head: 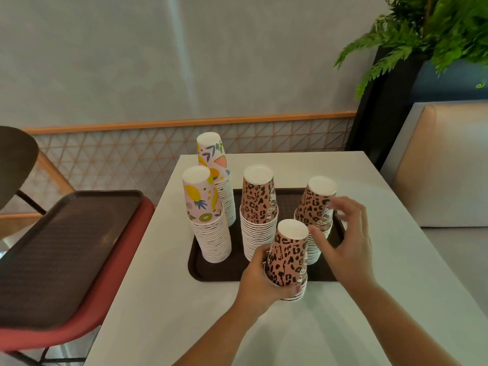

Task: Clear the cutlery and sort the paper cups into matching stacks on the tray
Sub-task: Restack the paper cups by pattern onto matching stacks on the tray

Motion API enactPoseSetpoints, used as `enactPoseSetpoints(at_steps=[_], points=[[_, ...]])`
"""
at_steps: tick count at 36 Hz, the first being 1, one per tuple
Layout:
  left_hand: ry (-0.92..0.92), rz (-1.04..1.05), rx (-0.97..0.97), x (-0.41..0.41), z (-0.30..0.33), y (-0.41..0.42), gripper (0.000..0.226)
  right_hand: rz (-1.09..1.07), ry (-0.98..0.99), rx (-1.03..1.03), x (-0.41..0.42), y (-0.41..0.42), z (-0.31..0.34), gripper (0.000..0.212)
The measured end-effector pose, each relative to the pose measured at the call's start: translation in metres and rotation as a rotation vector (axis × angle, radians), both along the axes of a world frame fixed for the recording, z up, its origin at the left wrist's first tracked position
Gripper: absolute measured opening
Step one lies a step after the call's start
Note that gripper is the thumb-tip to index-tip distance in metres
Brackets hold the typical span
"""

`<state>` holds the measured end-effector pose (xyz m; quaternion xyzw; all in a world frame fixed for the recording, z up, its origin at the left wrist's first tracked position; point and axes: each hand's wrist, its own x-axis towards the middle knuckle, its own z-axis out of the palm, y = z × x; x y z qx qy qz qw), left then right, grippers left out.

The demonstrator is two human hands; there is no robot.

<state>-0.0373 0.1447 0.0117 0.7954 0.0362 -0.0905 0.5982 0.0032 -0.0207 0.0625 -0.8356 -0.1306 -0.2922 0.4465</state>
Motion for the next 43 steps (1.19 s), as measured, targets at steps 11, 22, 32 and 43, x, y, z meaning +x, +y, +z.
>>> enactPoseSetpoints(at_steps=[11, 22, 32, 43], points=[[-0.053, 0.016, -0.057, -0.001, 0.001, -0.003, 0.081, 0.397, 0.602, -0.134, -0.01, 0.009, -0.025, 0.084], [-0.043, -0.026, -0.098, 0.0, 0.006, 0.0, 0.086, 0.377, 0.596, -0.075, -0.01, 0.013, -0.017, 0.069], [-0.024, -0.059, -0.123, 0.002, 0.006, 0.003, 0.086, 0.386, 0.641, -0.034, -0.007, 0.005, -0.013, 0.061], [-0.028, -0.078, -0.18, 0.004, 0.013, 0.01, 0.087, 0.345, 0.645, 0.025, -0.006, 0.006, -0.01, 0.057]])
